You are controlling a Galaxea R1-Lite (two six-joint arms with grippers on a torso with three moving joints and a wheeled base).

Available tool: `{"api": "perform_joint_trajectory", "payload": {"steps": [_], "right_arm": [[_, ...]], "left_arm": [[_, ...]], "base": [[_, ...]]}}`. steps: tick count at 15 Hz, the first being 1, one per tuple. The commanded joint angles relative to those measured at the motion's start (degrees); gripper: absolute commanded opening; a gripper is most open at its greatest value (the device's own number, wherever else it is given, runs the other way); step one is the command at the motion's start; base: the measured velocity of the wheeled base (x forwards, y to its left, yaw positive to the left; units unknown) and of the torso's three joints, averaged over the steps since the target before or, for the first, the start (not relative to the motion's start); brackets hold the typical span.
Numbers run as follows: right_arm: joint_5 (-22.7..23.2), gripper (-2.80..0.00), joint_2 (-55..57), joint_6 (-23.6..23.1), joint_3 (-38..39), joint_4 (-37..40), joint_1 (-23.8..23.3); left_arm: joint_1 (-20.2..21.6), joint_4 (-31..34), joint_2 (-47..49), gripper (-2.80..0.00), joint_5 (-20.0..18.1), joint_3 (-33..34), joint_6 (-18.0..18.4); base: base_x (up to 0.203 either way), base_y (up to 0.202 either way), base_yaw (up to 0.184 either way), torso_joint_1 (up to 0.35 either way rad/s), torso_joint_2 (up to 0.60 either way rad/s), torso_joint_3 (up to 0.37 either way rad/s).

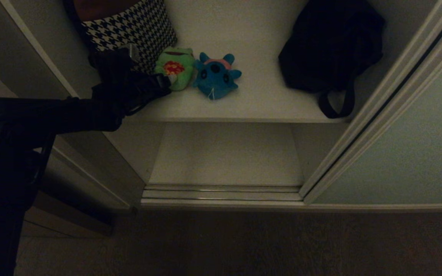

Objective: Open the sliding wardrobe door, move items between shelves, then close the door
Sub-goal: Place the green doll on the lower shelf

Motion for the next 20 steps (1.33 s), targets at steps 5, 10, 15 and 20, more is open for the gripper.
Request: {"api": "perform_joint_trajectory", "payload": {"steps": [5,10,15,20], "right_arm": [[0.0,-2.80,0.0,0.0,0.0,0.0,0.0],[0.0,-2.80,0.0,0.0,0.0,0.0,0.1],[0.0,-2.80,0.0,0.0,0.0,0.0,0.0],[0.0,-2.80,0.0,0.0,0.0,0.0,0.0]], "left_arm": [[-0.4,-3.7,-0.5,-2.80,-0.7,0.1,-0.5],[-1.7,-2.4,-6.3,-2.80,0.3,1.0,-1.2],[-2.2,1.8,-13.7,-2.80,3.1,3.4,-1.1],[-5.1,9.8,-26.7,-2.80,3.4,13.0,-0.9]], "base": [[0.000,0.000,0.000,0.000,0.00,0.000],[0.000,0.000,0.000,0.000,0.00,0.000],[0.000,0.000,0.000,0.000,0.00,0.000],[0.000,0.000,0.000,0.000,0.00,0.000]]}}
